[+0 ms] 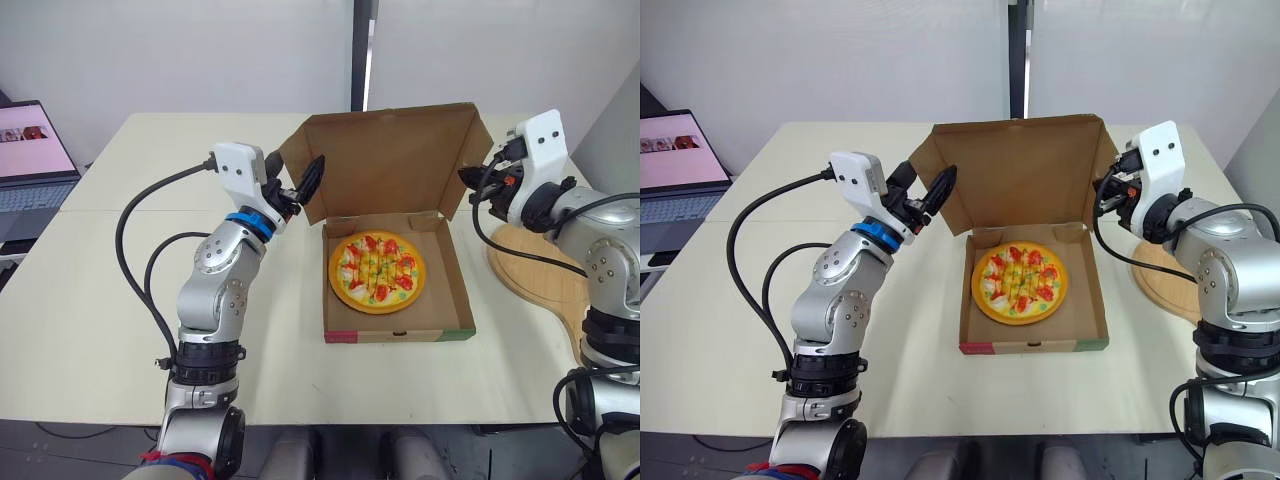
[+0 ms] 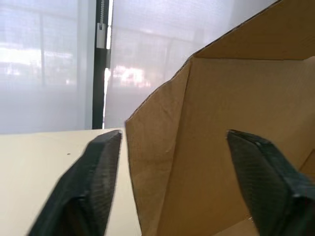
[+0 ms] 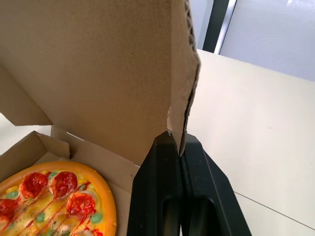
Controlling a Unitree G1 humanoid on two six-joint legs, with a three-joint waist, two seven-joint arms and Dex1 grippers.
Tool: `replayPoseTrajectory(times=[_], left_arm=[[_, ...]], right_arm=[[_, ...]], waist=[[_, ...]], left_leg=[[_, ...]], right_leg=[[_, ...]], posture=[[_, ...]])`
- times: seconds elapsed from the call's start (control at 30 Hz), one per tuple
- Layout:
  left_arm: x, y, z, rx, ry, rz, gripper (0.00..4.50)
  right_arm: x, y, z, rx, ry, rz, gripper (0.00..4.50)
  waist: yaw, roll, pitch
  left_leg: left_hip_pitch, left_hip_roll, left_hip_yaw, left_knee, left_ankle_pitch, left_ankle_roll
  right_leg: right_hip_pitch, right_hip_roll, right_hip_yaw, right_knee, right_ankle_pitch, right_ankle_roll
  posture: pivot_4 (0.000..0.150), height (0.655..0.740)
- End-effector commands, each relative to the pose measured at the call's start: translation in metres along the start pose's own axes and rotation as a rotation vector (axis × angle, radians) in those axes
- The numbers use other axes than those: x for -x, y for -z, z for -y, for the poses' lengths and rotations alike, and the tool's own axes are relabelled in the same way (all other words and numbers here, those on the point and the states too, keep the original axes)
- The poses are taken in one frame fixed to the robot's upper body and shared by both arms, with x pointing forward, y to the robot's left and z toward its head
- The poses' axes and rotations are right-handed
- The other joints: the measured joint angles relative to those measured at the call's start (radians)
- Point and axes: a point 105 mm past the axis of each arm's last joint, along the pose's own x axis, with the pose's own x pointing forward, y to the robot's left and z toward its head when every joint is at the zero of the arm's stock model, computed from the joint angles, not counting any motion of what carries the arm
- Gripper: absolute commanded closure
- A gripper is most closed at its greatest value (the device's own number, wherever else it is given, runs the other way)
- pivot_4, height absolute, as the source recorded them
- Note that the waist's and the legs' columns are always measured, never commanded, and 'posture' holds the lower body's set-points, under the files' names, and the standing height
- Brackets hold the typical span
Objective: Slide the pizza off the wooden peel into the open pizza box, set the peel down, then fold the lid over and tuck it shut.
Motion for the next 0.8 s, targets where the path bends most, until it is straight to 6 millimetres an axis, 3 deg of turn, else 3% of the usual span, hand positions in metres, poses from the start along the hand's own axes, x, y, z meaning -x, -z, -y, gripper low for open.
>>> replayPoseTrajectory(times=[0.03,0.27,0.8], left_arm=[[0.005,-0.019,0.01,-0.05,-0.006,0.062,2.21],[0.007,-0.022,0.011,-0.076,-0.014,0.049,4.39],[-0.021,-0.016,0.03,0.147,0.241,-0.086,4.46]], right_arm=[[0.003,-0.013,-0.005,0.031,-0.026,0.055,4.5],[0.001,-0.013,-0.007,0.028,-0.018,0.063,4.5],[0.011,-0.02,-0.011,0.017,0.04,0.079,4.5]], waist=[[0.0,0.0,0.0],[0.0,0.0,0.0],[0.001,0.0,0.0]], left_leg=[[0.0,0.0,0.0,0.0,0.0,0.0],[0.0,0.0,0.0,0.0,0.0,0.0],[0.0,0.0,0.0,0.0,0.0,0.0]], right_leg=[[0.0,0.0,0.0,0.0,0.0,0.0],[0.0,0.0,0.0,0.0,0.0,0.0],[0.0,0.0,-0.001,0.0,0.0,0.0]], posture=[[0.15,0.7281],[0.15,0.7281],[0.15,0.7281]])
